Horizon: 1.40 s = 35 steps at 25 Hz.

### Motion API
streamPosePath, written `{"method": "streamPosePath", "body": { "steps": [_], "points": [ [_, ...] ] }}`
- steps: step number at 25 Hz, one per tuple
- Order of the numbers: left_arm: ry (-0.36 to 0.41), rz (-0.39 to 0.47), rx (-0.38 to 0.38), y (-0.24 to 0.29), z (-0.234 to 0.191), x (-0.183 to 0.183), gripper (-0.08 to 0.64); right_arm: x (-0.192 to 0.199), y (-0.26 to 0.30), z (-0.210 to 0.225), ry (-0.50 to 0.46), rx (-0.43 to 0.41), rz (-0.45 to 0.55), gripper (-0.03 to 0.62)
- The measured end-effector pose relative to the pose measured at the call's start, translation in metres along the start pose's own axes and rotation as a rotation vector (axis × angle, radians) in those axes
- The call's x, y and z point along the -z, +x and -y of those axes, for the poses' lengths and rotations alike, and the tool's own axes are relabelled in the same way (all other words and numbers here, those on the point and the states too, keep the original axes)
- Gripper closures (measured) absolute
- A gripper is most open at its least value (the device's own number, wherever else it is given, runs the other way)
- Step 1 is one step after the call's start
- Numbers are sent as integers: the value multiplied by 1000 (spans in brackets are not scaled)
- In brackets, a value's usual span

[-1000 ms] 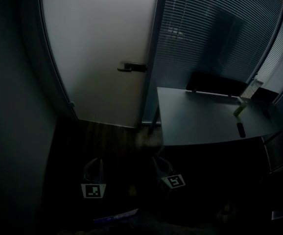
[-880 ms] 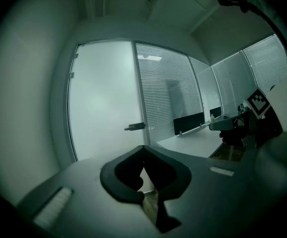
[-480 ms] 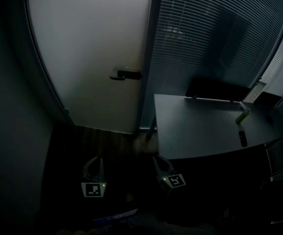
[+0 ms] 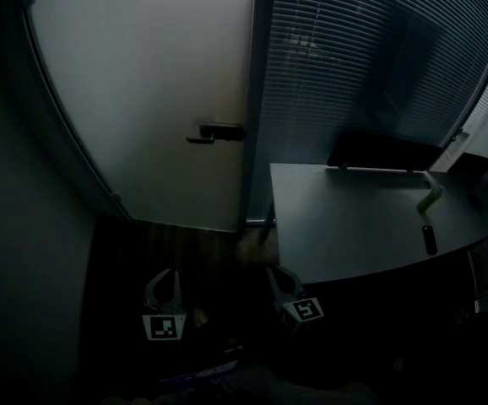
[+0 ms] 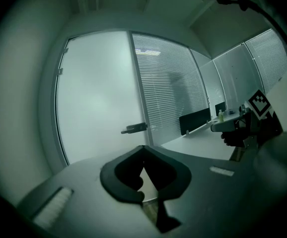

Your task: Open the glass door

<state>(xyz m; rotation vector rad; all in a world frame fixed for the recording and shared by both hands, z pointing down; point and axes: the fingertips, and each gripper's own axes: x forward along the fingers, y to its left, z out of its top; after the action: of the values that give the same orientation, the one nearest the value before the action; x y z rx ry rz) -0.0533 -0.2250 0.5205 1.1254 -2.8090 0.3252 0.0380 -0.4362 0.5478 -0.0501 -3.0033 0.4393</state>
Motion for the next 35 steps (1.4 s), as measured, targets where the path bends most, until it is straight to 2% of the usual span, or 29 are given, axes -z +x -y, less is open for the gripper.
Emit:
{"method": "streamPosePath", "body": {
  "steps": [6, 15, 20, 25, 28, 31, 35],
  "points": [
    [-6, 14, 23, 45, -19, 3, 555, -6, 38, 17, -10, 32, 14, 591],
    [7, 33, 98, 124, -54, -17, 555, -29, 101, 32, -8, 91, 17, 591],
    [38, 28, 146, 169, -73, -21, 555, -38, 134, 39, -5, 126, 21, 591],
    [76, 59, 201, 210, -84, -30, 555, -44, 157, 54, -2, 176, 38, 589],
    [115, 68, 237, 235, -89, -34, 555, -49, 168, 60, 5, 206, 46, 589],
    [163, 72, 307, 259, -92, -41, 555, -53, 176, 67, 10, 239, 59, 591],
    [309, 73, 360, 294, -92, -44, 555, -54, 179, 78, 22, 284, 73, 591]
  ]
}}
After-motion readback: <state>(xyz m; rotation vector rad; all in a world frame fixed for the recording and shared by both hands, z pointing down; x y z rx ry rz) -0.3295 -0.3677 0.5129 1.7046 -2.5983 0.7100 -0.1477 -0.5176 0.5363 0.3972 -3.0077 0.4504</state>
